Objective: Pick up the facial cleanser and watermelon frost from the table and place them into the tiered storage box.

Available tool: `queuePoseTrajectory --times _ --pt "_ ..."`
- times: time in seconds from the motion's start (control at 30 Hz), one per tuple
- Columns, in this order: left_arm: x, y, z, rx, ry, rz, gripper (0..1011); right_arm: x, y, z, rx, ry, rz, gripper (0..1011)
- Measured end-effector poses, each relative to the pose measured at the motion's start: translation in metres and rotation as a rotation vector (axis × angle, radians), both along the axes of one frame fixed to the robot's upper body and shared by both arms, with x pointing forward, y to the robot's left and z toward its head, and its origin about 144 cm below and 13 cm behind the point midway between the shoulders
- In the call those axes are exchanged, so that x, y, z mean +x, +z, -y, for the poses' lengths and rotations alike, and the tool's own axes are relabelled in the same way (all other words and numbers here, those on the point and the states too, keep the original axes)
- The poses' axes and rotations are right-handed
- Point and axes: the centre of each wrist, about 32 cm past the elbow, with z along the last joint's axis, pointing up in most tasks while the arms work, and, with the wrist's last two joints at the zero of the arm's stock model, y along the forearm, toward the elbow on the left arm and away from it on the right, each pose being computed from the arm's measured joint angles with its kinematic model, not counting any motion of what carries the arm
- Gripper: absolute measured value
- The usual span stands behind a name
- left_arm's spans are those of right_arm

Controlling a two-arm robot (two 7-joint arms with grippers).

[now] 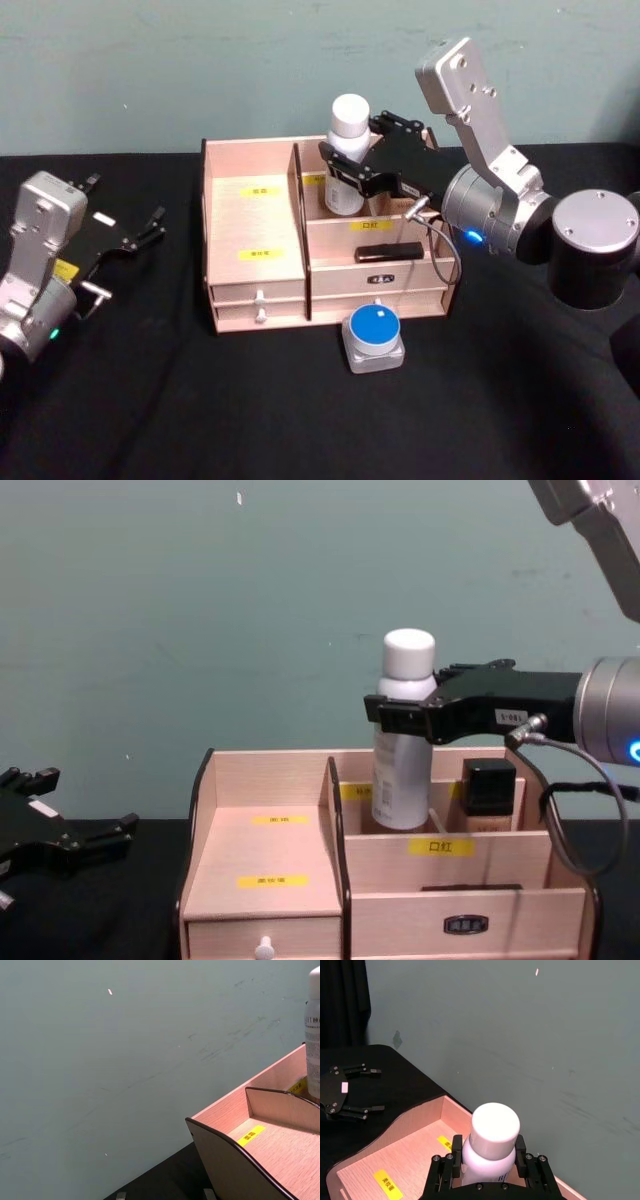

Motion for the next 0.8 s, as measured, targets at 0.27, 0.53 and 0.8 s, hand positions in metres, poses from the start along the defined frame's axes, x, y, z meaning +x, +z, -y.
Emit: queuePoseTrajectory --times 0.27,0.53,0.8 --pt "0.000 0.000 0.000 0.000 0.000 0.000 1001 0.000 -0.008 0.001 -0.002 0.003 -0.023 617" --pt "0.000 0.000 0.000 0.000 0.000 0.000 1001 -0.001 -0.018 -0.001 -0.017 0.011 -0.044 617" --pt "0.000 0.000 0.000 0.000 0.000 0.000 1001 0.000 -0.026 -0.003 -0.034 0.013 -0.064 617"
